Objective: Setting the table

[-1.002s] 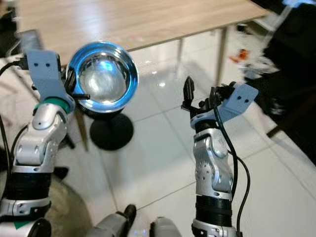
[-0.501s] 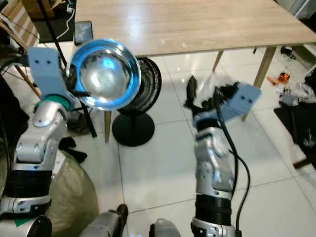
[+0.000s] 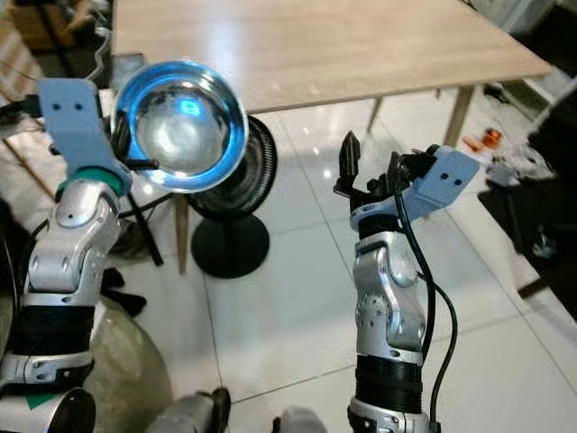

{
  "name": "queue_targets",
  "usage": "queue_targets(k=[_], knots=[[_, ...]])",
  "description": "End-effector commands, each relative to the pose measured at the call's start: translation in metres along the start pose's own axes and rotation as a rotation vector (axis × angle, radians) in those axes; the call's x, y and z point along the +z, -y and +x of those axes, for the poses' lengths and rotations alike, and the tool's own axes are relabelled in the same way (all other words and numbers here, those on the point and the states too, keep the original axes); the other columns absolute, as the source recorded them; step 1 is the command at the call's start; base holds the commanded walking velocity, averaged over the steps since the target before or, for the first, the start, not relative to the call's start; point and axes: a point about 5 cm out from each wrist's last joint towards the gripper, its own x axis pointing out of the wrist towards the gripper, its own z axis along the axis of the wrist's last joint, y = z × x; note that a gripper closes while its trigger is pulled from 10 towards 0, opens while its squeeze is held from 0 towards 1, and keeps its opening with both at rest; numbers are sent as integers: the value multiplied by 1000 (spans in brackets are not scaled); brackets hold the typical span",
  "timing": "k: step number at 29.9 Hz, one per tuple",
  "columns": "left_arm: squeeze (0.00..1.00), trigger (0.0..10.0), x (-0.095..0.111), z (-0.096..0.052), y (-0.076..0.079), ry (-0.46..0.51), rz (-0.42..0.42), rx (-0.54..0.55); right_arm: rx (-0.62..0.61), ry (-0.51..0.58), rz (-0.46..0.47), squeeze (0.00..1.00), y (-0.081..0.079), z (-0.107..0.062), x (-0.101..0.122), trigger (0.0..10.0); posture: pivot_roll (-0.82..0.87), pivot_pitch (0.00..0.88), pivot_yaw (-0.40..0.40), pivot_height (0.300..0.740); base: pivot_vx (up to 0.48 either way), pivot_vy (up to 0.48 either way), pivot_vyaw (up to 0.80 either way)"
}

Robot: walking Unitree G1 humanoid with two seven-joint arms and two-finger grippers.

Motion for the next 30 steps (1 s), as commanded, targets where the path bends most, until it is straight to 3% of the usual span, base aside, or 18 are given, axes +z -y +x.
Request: queue_targets(k=[1,25,30], knots=[[0,10000,4,2,-1,22,4,2,7,16,17,0,-4,0,1,10000,-5,0,44,740,465,0,0],[0,10000,3,3,0,21,6,-13,3,24,23,0,-4,-1,2,10000,-4,3,53,740,469,0,0],[0,10000,3,4,3,12,13,-34,1,26,23,0,-3,-1,2,10000,-3,5,55,740,67,0,0]])
